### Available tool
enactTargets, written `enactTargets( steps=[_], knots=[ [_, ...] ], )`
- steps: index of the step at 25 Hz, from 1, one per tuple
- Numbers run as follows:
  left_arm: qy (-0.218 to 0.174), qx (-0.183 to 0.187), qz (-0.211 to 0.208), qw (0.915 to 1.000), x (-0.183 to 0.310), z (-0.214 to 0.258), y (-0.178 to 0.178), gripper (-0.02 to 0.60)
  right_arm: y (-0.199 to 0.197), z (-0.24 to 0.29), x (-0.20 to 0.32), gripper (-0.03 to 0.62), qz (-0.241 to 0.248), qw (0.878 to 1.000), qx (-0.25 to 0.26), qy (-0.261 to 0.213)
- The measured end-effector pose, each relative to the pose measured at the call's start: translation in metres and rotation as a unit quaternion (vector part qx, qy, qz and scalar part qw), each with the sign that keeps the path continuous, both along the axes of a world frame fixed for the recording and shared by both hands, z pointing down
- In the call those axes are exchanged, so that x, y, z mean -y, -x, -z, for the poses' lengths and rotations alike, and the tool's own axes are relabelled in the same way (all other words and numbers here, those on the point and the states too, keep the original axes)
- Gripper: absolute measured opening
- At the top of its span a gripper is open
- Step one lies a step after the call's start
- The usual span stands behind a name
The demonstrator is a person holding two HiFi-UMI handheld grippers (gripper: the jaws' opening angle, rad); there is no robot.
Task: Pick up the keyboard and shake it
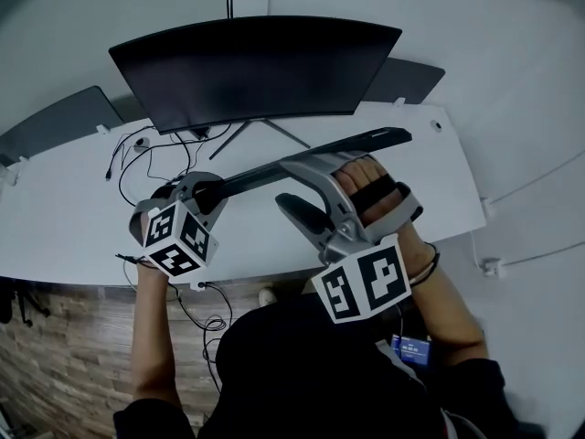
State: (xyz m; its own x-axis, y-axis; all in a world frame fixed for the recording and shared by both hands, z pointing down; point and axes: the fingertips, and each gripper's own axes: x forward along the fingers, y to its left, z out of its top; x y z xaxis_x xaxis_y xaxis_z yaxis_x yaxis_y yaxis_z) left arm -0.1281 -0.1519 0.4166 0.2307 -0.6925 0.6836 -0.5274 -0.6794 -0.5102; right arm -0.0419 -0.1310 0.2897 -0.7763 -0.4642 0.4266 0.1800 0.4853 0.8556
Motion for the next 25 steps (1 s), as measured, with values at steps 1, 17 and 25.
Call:
enactTargets(
  steps=[1,17,25],
  knots=[
    [-0.001,0.009,0.000,1.0000,0.000,0.000,0.001,0.087,0.000,-0.001,0.001,0.230,-0.003,1.000,-0.009,-0.003],
    [-0.010,0.100,-0.017,0.9948,-0.004,-0.002,-0.004,0.087,0.000,-0.076,0.019,0.229,-0.030,0.986,-0.166,0.009],
    [-0.025,0.113,-0.024,0.9930,-0.004,0.001,-0.007,0.088,0.011,-0.094,0.030,0.229,-0.052,0.983,-0.176,-0.010]
  ],
)
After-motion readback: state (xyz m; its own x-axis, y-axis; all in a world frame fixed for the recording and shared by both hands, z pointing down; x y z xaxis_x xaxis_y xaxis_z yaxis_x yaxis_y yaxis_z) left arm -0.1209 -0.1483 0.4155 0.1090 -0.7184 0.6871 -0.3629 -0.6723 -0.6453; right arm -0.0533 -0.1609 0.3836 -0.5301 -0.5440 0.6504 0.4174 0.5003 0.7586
